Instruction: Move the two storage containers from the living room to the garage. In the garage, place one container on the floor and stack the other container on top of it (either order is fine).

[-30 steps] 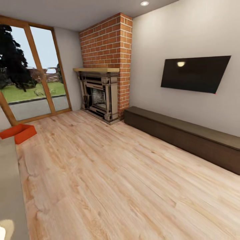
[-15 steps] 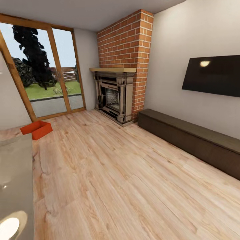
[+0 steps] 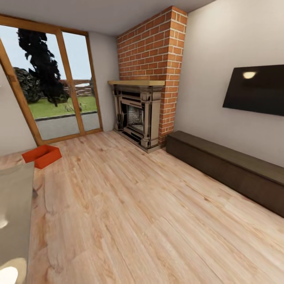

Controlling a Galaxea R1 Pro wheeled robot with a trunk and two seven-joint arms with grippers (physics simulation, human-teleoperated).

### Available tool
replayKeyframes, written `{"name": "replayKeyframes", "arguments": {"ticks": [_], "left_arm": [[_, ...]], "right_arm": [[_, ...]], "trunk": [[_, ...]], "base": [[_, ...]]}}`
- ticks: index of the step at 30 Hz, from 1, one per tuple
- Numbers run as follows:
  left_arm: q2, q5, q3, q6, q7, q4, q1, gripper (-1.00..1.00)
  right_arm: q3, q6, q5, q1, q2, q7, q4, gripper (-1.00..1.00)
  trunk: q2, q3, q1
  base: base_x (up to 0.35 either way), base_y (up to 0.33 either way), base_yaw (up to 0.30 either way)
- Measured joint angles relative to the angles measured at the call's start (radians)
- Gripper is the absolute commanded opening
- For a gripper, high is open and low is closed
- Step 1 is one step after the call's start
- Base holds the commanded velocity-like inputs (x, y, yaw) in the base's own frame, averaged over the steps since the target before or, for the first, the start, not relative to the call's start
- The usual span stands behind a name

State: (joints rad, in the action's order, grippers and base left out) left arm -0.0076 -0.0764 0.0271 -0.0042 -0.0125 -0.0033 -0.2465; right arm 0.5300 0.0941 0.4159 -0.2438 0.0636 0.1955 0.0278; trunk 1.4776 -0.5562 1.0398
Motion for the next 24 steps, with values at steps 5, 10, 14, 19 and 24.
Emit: {"name": "replayKeyframes", "arguments": {"ticks": [5,10,14,19,24], "left_arm": [[0.000,0.000,0.000,0.000,0.000,0.000,0.000,1.00],[0.000,0.000,0.000,0.000,0.000,0.000,0.000,1.00],[0.000,0.000,0.000,0.000,0.000,0.000,0.000,1.00],[0.000,0.000,0.000,0.000,0.000,0.000,0.000,1.00],[0.000,0.000,0.000,0.000,0.000,0.000,0.000,1.00]], "right_arm": [[0.000,-0.001,-0.003,0.000,-0.002,0.000,0.000,1.00],[0.001,-0.004,-0.005,0.000,0.001,-0.001,0.000,1.00],[0.002,-0.003,-0.006,0.000,0.001,-0.002,0.000,1.00],[0.002,-0.003,-0.007,0.000,0.002,-0.002,0.000,1.00],[0.002,-0.001,-0.005,0.000,0.002,-0.002,0.000,1.00]], "trunk": [[0.000,0.000,0.000],[0.000,0.000,0.000],[0.000,0.000,0.000],[0.000,0.000,0.000],[0.000,0.000,0.000]], "base": [[0.323,0.000,0.000],[0.323,0.000,0.000],[0.323,0.000,0.000],[0.323,0.000,0.000],[0.323,0.000,0.000]]}}
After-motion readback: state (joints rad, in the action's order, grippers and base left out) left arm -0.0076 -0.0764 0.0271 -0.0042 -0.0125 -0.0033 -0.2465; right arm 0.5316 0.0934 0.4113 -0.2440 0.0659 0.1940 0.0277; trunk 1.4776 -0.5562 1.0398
